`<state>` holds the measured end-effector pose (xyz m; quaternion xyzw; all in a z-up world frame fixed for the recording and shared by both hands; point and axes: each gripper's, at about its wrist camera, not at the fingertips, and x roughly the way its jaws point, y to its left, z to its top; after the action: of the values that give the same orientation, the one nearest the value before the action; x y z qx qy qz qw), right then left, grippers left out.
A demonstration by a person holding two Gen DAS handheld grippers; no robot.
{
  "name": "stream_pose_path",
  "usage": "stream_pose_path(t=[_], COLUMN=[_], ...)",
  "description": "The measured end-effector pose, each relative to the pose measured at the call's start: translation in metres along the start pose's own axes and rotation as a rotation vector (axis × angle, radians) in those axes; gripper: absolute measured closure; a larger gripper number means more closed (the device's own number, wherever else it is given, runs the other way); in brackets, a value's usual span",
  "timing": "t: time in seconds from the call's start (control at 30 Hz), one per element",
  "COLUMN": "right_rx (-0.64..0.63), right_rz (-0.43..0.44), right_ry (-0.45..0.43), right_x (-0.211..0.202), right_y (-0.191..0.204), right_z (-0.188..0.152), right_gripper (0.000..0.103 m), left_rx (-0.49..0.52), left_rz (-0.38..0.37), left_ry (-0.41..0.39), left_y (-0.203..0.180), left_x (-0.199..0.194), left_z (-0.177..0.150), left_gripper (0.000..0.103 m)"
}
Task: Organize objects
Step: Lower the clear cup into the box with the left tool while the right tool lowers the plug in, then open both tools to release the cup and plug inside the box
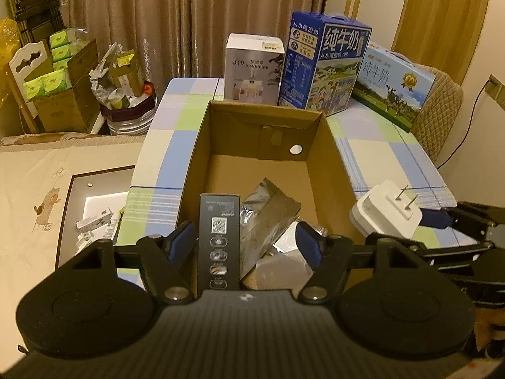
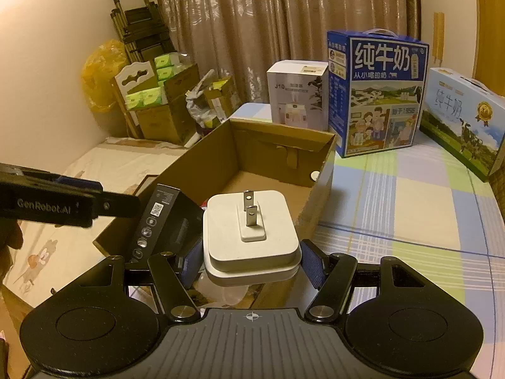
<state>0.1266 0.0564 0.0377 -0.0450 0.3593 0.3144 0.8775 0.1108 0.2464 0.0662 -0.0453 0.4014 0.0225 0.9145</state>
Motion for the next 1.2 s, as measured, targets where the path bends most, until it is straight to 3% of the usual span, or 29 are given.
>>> stream_pose_path(t=[1.1,1.17,1.2], right_rx=[0.04,0.05,0.056], right_rz=[0.021,0.049,0.052], right_ry=[-0.011,-0.039,-0.05], right_x=[0.021,0.025,0.026], right_y=[0.01,0.01,0.009], right_z=[0.017,0.021,0.022], right_gripper=[0.04,0.039,0.033], left_rx=[-0.033,-0.037,-0.039], left_rz=[0.013,0.016,0.018], left_ry=[0.005,0.008,0.008], left_y=[0.024,0.026,0.026], left_x=[0.006,0.007,0.007], left_z=[-0.004,-0.004,-0.005], left_gripper=[0.033,0.032,0.032])
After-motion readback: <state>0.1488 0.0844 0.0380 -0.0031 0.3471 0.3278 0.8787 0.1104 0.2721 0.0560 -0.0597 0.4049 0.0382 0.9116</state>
